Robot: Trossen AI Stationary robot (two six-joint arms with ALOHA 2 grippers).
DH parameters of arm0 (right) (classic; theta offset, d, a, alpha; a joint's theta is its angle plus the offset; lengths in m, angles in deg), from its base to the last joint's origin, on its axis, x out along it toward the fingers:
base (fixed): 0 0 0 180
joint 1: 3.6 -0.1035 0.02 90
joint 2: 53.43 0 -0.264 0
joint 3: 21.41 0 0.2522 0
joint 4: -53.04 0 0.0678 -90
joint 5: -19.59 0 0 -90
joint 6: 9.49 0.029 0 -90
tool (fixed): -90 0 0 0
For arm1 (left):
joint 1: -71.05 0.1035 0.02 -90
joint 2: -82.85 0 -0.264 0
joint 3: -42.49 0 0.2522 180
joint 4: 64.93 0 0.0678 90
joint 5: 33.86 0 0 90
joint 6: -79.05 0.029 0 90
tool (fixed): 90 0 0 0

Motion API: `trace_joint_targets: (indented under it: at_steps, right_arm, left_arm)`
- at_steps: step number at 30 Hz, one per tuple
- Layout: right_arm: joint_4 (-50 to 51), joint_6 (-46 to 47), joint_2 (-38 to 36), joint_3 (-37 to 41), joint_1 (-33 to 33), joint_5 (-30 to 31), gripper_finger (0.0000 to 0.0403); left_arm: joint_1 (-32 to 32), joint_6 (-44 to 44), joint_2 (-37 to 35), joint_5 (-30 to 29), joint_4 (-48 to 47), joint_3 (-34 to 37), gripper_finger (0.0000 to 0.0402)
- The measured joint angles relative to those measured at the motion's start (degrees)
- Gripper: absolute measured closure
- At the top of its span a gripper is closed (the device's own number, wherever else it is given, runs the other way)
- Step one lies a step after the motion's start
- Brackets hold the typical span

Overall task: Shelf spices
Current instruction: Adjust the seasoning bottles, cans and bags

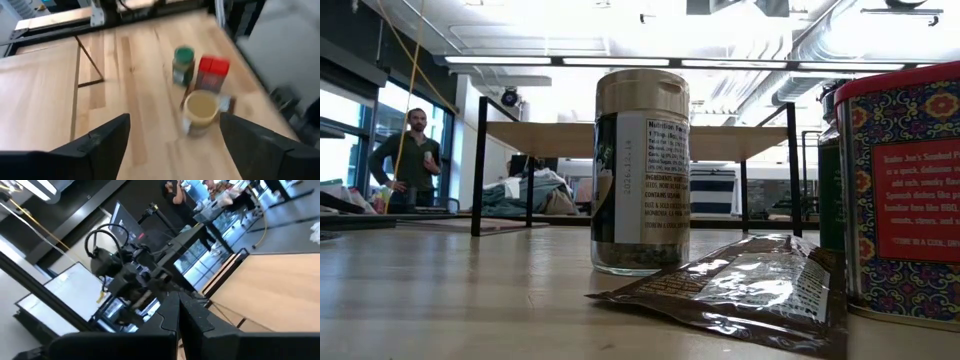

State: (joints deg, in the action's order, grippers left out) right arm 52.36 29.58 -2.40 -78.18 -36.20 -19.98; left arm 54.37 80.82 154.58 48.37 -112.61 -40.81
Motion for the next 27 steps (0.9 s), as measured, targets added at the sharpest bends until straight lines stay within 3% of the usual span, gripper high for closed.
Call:
trace_joint_targets:
  at_steps: [3, 15, 27]
  right_arm:
    - [1.66, 3.04, 0.02, 0.00, 0.00, -1.20, 0.0403]
    - [10.43, 11.90, 0.02, 0.00, 0.00, -3.48, 0.0403]
    - [13.49, 13.58, 0.02, 0.00, 0.00, -5.91, 0.0403]
  left_arm:
    - [1.03, 4.61, 3.03, 0.59, -0.56, 0.00, 0.0088]
    - [1.78, 8.35, 15.08, 13.01, 7.52, -0.04, 0.0086]
    - [1.36, 10.86, 21.27, 16.27, 11.18, -0.04, 0.0086]
